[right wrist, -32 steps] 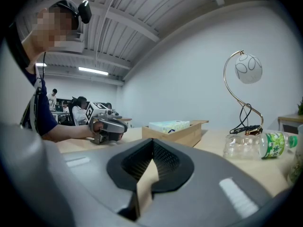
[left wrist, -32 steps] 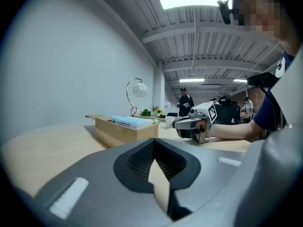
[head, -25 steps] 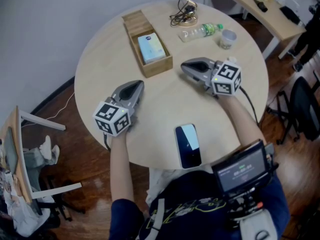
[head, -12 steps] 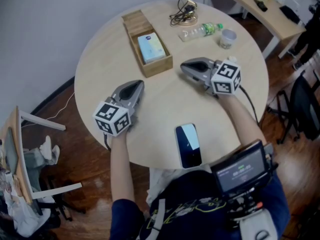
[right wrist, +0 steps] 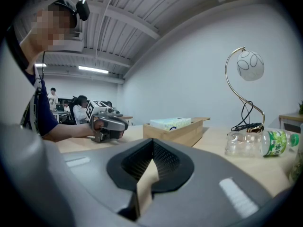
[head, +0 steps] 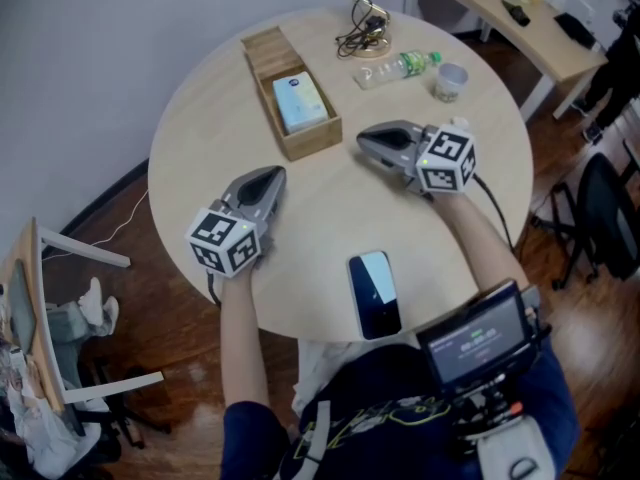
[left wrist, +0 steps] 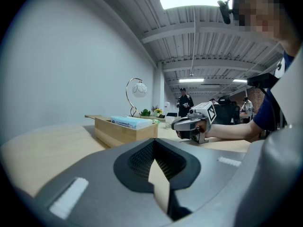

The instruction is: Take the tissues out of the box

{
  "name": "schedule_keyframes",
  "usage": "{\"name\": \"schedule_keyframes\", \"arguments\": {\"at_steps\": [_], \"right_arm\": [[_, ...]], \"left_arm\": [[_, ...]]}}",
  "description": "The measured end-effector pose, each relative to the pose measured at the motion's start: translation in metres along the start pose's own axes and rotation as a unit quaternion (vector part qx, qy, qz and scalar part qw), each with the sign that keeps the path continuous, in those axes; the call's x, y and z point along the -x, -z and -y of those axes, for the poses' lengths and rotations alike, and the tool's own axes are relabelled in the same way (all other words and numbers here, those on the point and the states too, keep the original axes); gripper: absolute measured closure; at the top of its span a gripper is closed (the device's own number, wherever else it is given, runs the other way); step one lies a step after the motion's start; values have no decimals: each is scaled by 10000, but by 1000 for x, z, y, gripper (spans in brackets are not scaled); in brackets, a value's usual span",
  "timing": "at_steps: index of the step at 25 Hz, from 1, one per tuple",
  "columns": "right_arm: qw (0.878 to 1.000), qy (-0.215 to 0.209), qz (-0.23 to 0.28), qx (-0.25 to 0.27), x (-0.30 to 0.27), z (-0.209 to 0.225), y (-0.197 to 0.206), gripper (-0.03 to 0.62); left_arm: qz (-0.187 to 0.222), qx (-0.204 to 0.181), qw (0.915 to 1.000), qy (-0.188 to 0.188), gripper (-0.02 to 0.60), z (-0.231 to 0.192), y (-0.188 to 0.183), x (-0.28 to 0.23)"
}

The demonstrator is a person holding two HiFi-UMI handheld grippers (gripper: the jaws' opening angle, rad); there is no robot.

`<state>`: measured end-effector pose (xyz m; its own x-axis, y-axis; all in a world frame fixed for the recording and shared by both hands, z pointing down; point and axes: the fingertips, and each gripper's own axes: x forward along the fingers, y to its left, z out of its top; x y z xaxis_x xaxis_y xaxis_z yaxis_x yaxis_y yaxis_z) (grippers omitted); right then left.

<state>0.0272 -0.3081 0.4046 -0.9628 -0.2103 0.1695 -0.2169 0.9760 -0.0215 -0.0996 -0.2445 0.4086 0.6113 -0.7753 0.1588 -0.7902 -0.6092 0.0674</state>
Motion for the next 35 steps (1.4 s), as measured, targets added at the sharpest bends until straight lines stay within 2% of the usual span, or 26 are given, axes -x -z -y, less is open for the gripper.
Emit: {"name": "schedule_keyframes", "arguments": {"at_steps": [35], "right_arm": [[9995,-264,-10,-176,3,-3,1,594]], "left_arm": [[16,9,10000,-9,577,3,-2,-1]]}}
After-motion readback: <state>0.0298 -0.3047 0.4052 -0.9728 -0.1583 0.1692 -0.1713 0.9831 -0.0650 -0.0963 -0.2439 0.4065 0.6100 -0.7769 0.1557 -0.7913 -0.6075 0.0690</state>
